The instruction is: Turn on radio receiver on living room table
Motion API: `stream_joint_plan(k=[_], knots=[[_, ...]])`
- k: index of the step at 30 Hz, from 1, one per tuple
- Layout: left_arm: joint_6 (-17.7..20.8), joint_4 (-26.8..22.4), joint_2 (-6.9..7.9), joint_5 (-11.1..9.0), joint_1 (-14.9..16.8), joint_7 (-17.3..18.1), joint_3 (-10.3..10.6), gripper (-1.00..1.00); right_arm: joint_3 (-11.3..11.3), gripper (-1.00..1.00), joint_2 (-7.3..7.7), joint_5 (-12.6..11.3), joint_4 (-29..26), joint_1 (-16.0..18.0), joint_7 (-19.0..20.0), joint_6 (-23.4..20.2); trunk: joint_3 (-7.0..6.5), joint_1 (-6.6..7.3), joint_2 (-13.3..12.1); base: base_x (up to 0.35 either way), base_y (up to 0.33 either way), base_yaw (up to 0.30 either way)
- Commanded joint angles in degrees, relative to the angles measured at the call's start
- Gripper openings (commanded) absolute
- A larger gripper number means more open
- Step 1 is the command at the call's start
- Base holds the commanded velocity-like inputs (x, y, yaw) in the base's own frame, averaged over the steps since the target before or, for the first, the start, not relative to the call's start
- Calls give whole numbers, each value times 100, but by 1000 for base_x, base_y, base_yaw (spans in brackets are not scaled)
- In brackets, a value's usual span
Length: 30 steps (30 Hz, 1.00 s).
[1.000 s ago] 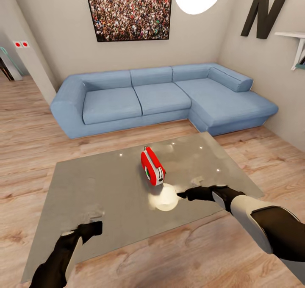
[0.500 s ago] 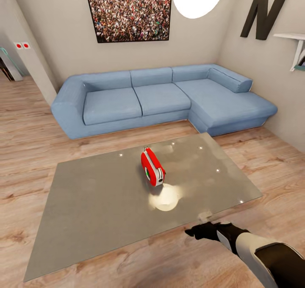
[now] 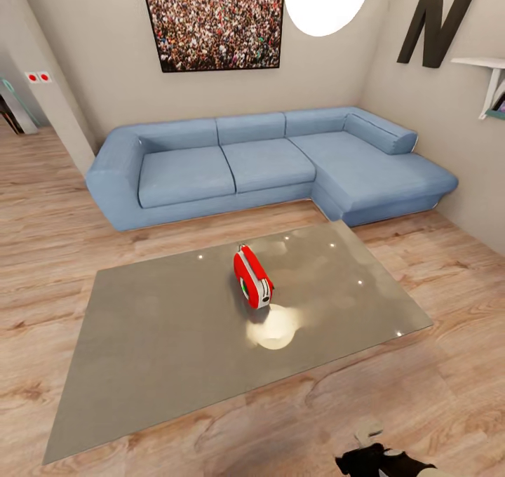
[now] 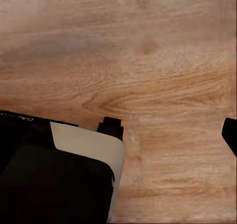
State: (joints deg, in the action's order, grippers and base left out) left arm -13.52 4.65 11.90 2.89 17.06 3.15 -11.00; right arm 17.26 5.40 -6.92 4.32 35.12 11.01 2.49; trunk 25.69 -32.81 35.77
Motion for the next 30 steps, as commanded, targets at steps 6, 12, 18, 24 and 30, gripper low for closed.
stream_joint_plan(k=[6,12,18,24,30], knots=[[21,1,-111,-4,-68,-26,6,-100,4,100,-27,-10,-1,-493,-414,-38,-73,88,-162,0,0,0],[14,-7,-405,-11,-71,-25,5,-100,4,100,-36,-15,-1,-555,-433,-40,-73,88,-162,0,0,0],[38,-1,-657,-11,-72,-25,2,-100,-3,100,-85,-28,-1,-559,-433,-38,-73,88,-162,0,0,0],[59,1,-966,-12,-72,-18,1,-100,-3,100,-92,-28,-1,-559,-433,-38,-73,88,-162,0,0,0],[59,1,-1104,-16,-74,-17,1,-100,-3,100,-92,-28,-1,-559,-433,-38,-73,88,-162,0,0,0]])
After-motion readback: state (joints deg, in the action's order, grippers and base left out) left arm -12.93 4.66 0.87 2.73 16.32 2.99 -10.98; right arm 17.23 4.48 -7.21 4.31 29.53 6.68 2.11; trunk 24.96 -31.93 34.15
